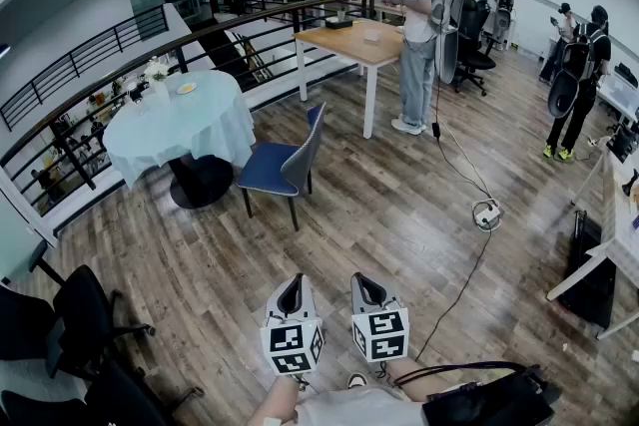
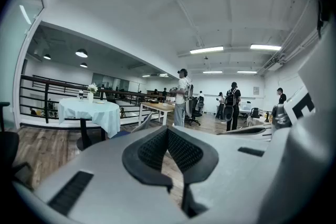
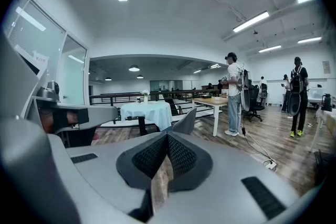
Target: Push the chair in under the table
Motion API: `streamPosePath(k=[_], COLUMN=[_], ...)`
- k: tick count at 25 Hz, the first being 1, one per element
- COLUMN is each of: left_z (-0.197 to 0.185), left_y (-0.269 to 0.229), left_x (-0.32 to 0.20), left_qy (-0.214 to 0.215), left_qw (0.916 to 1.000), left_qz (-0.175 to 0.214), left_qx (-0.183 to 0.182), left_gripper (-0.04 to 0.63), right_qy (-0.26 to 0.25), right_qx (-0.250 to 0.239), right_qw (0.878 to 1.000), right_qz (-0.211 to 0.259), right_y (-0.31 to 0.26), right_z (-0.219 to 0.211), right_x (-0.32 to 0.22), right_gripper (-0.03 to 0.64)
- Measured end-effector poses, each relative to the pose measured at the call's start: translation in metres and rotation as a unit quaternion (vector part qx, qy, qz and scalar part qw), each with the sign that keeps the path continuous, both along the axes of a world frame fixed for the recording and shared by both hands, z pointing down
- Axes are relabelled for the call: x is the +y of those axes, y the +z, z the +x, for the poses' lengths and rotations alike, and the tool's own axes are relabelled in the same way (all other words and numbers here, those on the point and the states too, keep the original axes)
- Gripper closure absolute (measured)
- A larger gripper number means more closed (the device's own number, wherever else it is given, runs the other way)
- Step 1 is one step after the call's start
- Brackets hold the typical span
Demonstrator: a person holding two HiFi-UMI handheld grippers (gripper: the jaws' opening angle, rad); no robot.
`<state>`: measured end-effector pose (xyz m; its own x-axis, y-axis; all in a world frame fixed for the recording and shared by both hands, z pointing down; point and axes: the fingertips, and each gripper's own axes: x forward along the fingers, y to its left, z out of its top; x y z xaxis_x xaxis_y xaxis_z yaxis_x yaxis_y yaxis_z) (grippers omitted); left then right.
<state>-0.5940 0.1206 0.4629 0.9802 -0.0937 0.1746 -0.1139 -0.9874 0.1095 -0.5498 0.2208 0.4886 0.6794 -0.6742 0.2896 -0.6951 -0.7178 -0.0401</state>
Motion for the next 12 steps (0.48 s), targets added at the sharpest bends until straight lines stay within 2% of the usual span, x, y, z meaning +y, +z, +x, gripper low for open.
streamPosePath(k=[12], left_z=[0.010], left_y=[0.010], left_x=[0.001], left_qy=[-0.010], left_qw=[0.9999], left_qz=[0.001], left_qx=[-0.013], left_gripper=[0.595], right_qy=[-0.005], right_qx=[-0.020], right_qw=[1.000], right_qz=[0.002], right_y=[0.010], right_z=[0.012], right_x=[0.004], right_gripper=[0.600])
